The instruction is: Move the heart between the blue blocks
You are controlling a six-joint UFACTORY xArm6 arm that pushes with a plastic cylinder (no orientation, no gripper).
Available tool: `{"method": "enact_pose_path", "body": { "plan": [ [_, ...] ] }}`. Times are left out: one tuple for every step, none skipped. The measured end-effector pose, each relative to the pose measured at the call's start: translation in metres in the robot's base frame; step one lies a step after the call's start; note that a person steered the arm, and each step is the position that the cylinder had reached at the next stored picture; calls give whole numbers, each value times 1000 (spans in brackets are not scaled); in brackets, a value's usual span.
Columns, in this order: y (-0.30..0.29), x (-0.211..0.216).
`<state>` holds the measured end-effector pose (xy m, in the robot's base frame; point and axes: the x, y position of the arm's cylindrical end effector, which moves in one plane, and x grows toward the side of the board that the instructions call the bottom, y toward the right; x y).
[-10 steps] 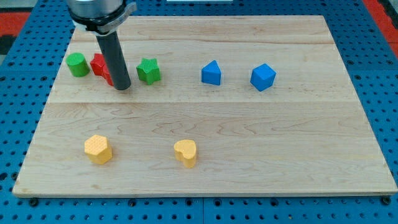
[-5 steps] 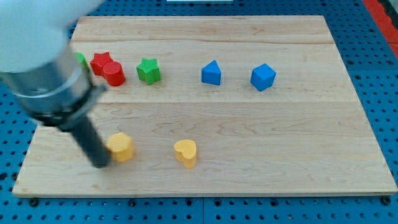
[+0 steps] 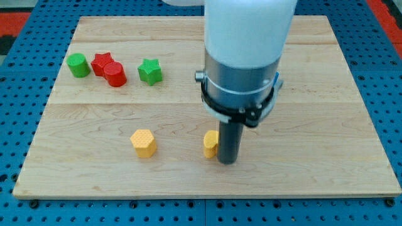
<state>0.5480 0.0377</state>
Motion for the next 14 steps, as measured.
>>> {"method": "enact_pose_path", "body": {
  "plan": [
    [-24,-15],
    [-57,11],
    [-82,-28],
    [-23,-27],
    [-25,-6],
    [-16,-50],
    [-6,-104],
    [-13,-92],
    [-29,-64],
    [35,-73],
    [65,-110],
    [70,-114],
    [70,-70],
    [23,-99]
  ]
}}
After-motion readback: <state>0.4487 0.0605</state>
